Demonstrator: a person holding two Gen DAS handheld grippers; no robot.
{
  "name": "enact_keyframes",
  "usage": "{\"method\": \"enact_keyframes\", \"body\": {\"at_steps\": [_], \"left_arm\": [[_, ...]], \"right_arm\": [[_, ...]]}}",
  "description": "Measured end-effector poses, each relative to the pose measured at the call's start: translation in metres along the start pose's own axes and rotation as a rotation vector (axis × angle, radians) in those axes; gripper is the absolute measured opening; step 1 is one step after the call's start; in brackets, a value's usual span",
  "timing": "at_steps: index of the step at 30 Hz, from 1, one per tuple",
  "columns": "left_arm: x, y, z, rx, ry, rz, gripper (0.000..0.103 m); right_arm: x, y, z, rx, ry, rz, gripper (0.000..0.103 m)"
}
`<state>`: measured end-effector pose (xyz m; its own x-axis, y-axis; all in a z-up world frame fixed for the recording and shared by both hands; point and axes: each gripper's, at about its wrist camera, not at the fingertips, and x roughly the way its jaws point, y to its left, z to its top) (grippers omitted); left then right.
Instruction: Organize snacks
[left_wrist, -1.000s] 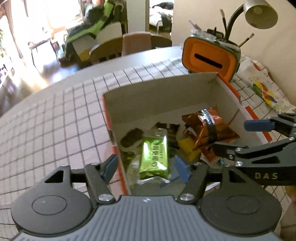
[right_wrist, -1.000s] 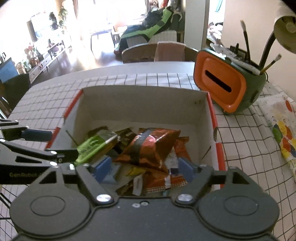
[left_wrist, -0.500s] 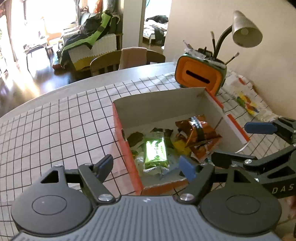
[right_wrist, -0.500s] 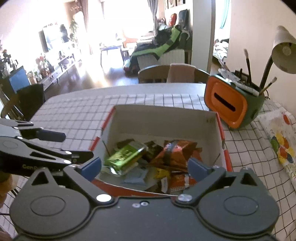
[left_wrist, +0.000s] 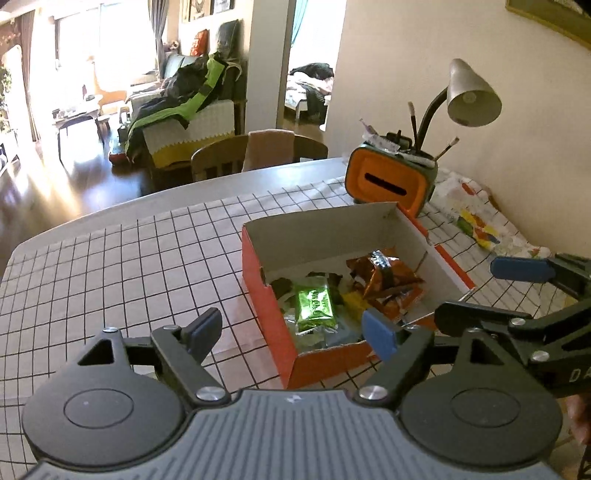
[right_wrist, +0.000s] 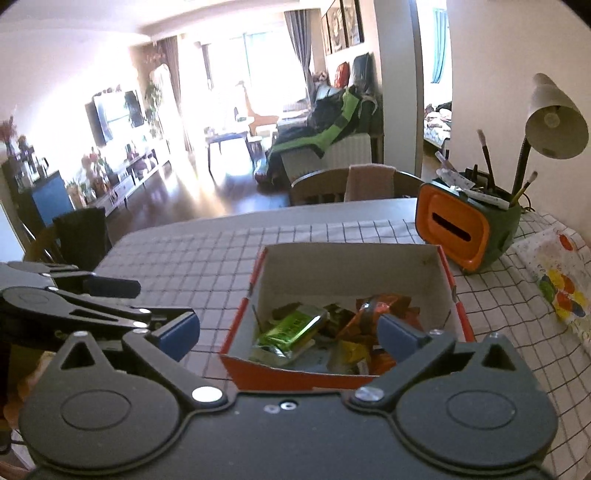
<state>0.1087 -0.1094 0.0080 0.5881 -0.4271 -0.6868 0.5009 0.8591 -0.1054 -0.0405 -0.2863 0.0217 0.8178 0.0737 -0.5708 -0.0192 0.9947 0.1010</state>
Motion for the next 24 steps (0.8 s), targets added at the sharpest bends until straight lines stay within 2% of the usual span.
{"method": "enact_keyframes", "body": {"at_steps": [4, 10, 19, 24], "left_arm": [[-0.009, 0.003, -0.006, -0.014, -0.014, 0.001, 0.088], [-0.021, 0.005, -0.015, -0.024, -0.039, 0.005, 0.102], [-0.03, 0.003, -0.024, -0.043, -0.03, -0.002, 0.103], [-0.033, -0.002, -0.028, -0.039, -0.034, 0.035, 0.103]], "right_arm": [[-0.01, 0.006, -0.007, 0.012, -0.036, 0.001, 0.103], [-0.019, 0.008, -0.014, 0.045, -0.063, -0.016, 0.103], [-0.025, 0.005, -0.024, 0.138, -0.083, -0.061, 0.103], [-0.03, 0.01, -0.03, 0.148, -0.105, -0.067, 0.103]]}}
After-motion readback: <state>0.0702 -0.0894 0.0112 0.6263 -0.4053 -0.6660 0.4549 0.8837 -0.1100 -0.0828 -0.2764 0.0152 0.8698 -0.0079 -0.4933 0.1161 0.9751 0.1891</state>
